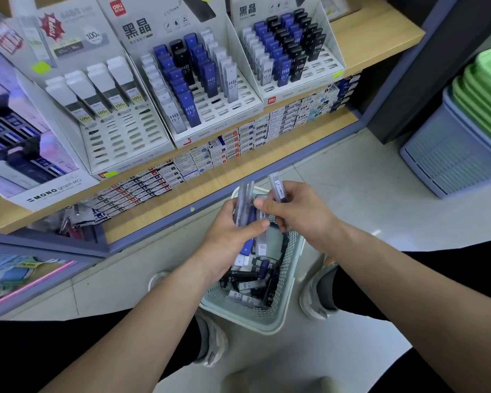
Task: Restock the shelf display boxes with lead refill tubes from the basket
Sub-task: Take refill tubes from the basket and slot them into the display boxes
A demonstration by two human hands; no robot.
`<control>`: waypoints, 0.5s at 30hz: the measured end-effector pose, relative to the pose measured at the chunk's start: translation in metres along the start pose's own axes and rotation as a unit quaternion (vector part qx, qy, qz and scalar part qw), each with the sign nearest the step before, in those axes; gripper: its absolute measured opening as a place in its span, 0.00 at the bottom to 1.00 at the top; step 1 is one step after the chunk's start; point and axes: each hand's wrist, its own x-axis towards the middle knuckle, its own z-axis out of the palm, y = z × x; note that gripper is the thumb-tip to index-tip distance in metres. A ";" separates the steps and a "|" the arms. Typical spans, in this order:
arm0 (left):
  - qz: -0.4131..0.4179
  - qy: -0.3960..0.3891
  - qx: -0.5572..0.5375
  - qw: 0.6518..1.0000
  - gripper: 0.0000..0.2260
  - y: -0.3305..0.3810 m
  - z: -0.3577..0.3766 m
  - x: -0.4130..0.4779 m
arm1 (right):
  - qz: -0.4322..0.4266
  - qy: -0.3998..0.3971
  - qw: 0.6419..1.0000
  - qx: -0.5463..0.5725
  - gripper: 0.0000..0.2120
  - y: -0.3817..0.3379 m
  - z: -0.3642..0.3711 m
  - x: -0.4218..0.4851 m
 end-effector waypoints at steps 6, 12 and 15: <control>0.013 0.041 0.008 0.999 0.16 0.015 -0.005 0.001 | 0.042 -0.015 0.990 0.133 0.15 -0.011 -0.004 -0.001; 0.037 0.060 -0.018 0.997 0.17 0.043 -0.010 -0.004 | 0.018 -0.060 0.996 0.067 0.16 -0.026 -0.018 -0.014; 0.036 0.062 -0.032 0.997 0.18 0.058 -0.016 -0.009 | 0.002 -0.049 0.997 0.060 0.19 -0.037 -0.020 -0.015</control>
